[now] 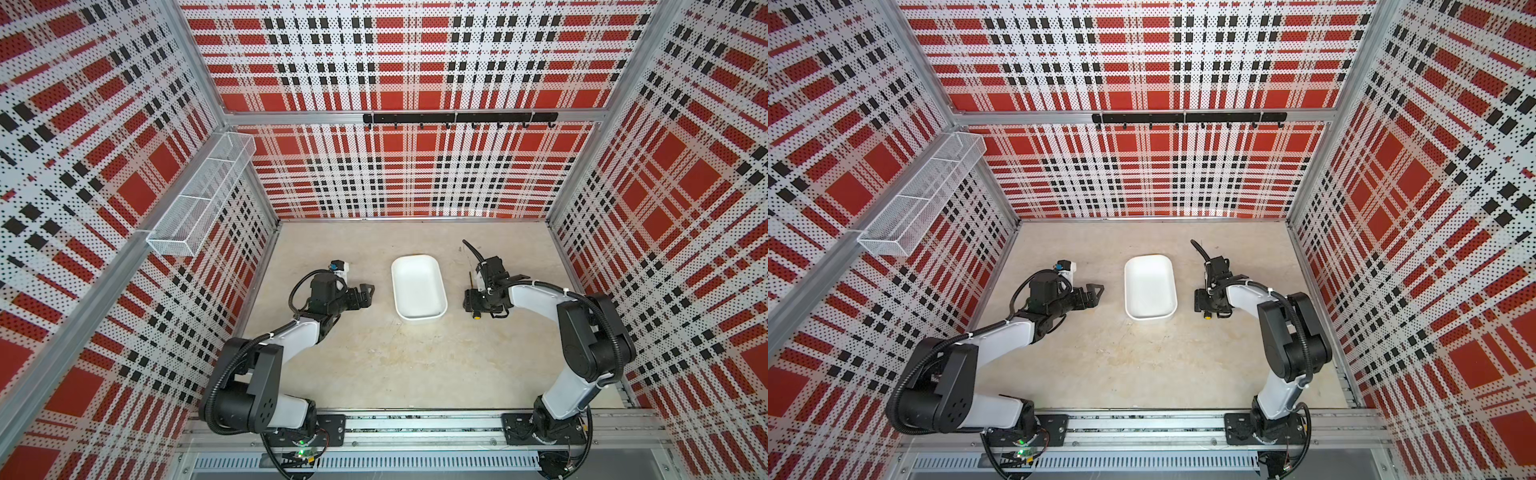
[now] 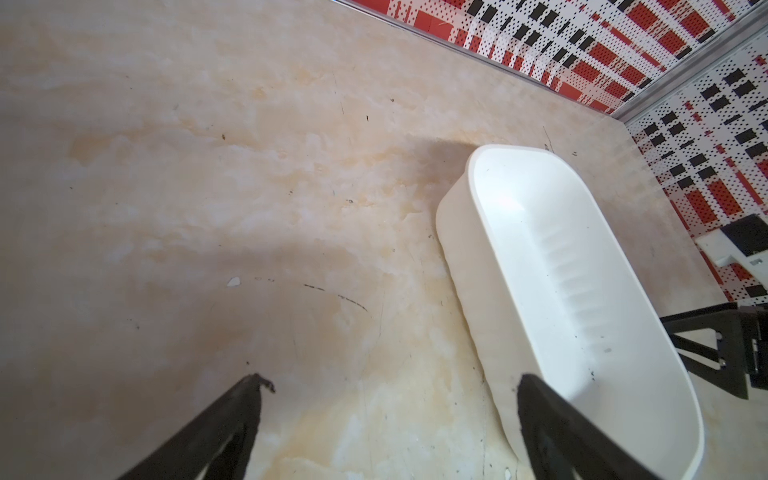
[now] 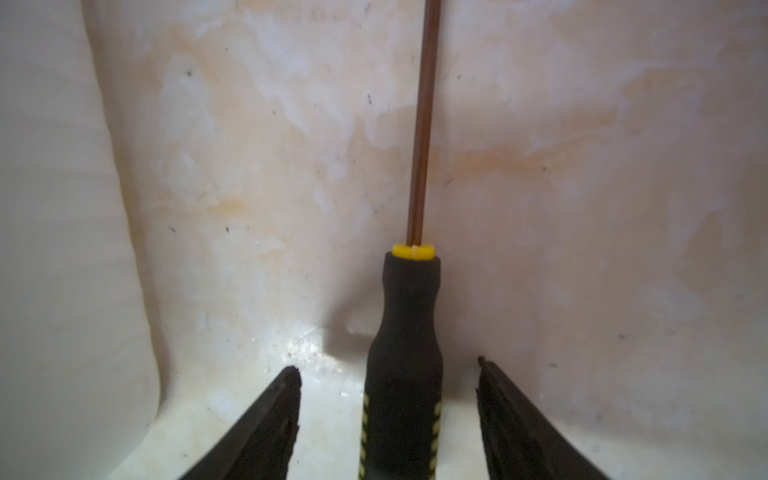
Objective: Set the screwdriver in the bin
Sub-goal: 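Close the right gripper on the handle and lift the screwdriver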
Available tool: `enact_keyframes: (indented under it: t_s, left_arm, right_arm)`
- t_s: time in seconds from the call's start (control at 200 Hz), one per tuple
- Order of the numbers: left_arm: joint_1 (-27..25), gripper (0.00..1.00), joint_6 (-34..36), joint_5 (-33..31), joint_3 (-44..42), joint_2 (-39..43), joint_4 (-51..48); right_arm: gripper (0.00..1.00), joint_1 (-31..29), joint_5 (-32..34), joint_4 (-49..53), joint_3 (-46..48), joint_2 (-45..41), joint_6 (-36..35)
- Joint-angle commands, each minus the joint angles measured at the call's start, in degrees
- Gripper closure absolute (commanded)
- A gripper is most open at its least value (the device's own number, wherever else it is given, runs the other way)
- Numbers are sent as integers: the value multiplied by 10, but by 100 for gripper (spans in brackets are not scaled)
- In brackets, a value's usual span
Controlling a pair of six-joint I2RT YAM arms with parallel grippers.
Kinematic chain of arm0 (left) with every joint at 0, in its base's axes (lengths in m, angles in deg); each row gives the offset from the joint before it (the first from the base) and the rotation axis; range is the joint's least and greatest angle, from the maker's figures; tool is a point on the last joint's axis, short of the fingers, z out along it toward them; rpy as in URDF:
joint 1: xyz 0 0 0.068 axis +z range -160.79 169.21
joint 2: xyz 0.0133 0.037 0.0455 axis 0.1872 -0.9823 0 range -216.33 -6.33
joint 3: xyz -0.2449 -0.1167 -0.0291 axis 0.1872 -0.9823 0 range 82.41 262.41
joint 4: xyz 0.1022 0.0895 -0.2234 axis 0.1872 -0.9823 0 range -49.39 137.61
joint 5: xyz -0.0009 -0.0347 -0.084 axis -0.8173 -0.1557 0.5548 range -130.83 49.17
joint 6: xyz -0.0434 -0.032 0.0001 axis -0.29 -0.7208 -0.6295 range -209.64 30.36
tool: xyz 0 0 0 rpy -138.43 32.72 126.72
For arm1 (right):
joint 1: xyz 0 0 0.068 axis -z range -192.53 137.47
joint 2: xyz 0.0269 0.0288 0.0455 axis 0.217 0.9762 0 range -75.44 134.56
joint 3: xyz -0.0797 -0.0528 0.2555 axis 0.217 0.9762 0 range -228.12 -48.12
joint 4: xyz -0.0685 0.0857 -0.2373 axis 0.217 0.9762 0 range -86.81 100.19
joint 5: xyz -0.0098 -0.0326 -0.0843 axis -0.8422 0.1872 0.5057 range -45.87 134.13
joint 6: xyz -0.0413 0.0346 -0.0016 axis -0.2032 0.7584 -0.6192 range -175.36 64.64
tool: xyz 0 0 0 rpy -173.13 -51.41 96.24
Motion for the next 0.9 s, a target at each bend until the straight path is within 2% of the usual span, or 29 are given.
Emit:
enact_keyframes:
  t_s: [0.0, 0.185, 0.331, 0.551, 0.706, 0.897]
  left_arm:
    - [-3, 2, 1, 10, 17, -5, -11]
    - [-3, 2, 2, 11, 19, -7, -14]
    - [-3, 2, 3, 15, 23, -9, -18]
    - [-3, 2, 3, 14, 25, -7, -25]
    - [-3, 2, 3, 12, 25, -2, -25]
    - [-3, 2, 4, 18, 25, 3, -24]
  right_arm:
    - [37, -5, 14, 18, -13, 12, 0]
    - [47, -6, 14, 30, -25, 27, -3]
    - [59, -8, 26, 39, -34, 37, 1]
    - [83, -8, 29, 35, -26, 33, 7]
    - [93, -8, 33, 39, -27, 17, 5]
    - [100, -8, 36, 40, -28, -41, 5]
